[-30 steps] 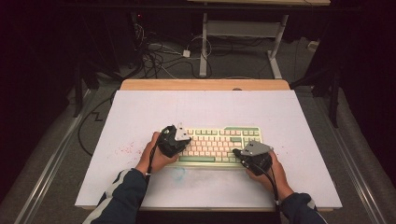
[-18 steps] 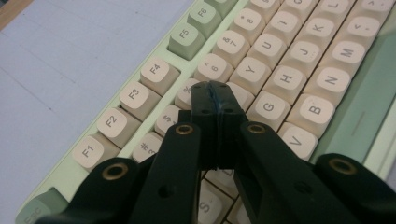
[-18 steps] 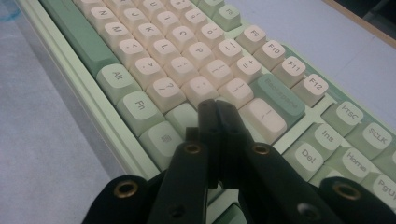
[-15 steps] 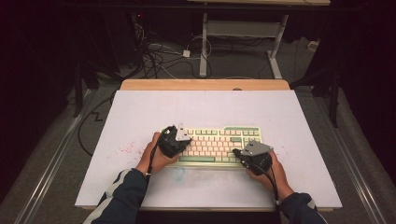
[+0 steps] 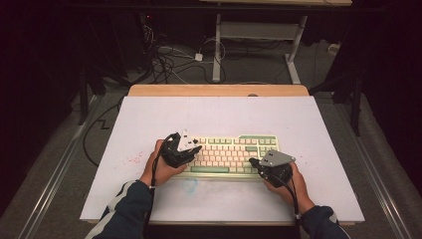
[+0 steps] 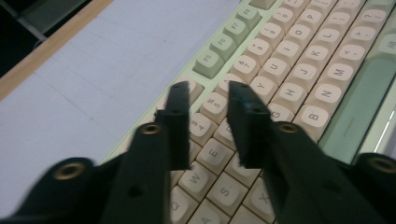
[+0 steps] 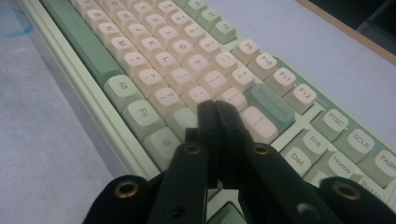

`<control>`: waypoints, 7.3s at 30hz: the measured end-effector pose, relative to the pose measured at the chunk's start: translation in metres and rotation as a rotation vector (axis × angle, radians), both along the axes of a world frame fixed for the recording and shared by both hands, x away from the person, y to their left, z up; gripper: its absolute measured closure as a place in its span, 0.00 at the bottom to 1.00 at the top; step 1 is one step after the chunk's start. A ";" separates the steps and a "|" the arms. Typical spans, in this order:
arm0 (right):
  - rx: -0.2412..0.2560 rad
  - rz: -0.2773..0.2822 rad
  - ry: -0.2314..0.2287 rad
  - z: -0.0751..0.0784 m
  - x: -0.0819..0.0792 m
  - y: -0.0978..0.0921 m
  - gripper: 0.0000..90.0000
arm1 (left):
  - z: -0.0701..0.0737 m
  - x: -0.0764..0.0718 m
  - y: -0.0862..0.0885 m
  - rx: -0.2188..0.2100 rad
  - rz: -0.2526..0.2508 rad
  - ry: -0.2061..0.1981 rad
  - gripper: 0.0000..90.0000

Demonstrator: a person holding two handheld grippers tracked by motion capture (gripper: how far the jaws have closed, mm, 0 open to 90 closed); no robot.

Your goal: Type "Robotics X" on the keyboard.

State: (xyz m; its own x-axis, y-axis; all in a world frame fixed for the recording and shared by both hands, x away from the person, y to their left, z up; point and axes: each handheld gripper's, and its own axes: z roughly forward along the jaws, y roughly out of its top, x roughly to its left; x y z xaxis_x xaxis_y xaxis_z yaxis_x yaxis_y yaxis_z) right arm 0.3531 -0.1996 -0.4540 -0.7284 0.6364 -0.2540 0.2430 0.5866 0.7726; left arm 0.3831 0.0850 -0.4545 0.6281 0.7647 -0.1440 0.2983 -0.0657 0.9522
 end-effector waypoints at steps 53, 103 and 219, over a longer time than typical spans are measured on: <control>0.049 -0.008 0.024 0.023 0.027 0.023 1.00 | -0.034 -0.076 0.084 0.013 0.097 -0.072 0.23; 0.022 0.021 0.050 0.015 0.038 0.068 0.97 | -0.047 -0.077 0.078 0.083 0.064 -0.039 0.23; 0.043 -0.073 -0.161 -0.014 -0.055 -0.009 0.23 | -0.019 -0.026 -0.045 0.056 -0.100 0.082 0.97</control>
